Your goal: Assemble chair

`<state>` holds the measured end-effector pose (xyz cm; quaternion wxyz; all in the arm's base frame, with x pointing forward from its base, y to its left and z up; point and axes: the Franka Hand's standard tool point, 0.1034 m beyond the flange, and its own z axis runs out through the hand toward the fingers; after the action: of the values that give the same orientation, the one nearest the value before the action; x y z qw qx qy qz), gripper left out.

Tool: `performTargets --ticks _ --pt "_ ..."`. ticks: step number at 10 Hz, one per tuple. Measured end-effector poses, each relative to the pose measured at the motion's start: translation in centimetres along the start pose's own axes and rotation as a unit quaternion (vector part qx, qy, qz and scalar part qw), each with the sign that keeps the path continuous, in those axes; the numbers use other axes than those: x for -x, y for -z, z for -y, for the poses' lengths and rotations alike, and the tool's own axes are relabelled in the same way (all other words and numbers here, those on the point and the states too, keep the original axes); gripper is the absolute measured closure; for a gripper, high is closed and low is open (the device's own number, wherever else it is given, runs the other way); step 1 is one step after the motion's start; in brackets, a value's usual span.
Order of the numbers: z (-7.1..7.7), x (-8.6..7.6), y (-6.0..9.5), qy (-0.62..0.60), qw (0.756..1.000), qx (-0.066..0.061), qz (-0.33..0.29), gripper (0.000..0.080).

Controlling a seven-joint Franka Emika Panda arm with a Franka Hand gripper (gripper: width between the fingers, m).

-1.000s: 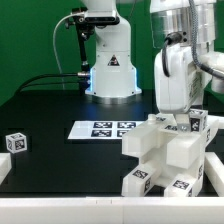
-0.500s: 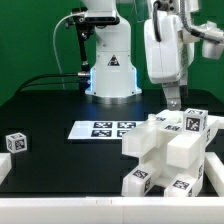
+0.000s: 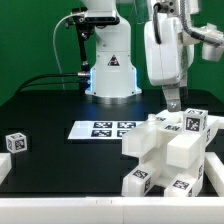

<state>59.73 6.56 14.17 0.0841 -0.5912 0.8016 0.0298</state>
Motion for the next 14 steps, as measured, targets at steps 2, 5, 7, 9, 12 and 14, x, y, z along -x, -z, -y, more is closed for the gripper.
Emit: performTargets --ticks 2,5,7,9,12,14 --pt "-0.1 -1.5 0.6 0.064 0.998 -0.001 0.000 0.0151" --pt "-0.5 -3.9 0.9 0.192 0.981 -0.006 -0.005 0.0151" --pt "-0.5 -3.8 0.8 0.262 0.965 -0.004 -0.006 0.0151" --pt "-0.6 -4.0 0.7 0.343 0.939 -0.003 -0.007 0.0151" --pt "-2.1 -9.6 0.1 0.508 0.861 -0.007 -0.020 0.0151" --pt "-2.5 -12.7 -0.1 0.584 0.811 0.001 -0.022 0.0151"
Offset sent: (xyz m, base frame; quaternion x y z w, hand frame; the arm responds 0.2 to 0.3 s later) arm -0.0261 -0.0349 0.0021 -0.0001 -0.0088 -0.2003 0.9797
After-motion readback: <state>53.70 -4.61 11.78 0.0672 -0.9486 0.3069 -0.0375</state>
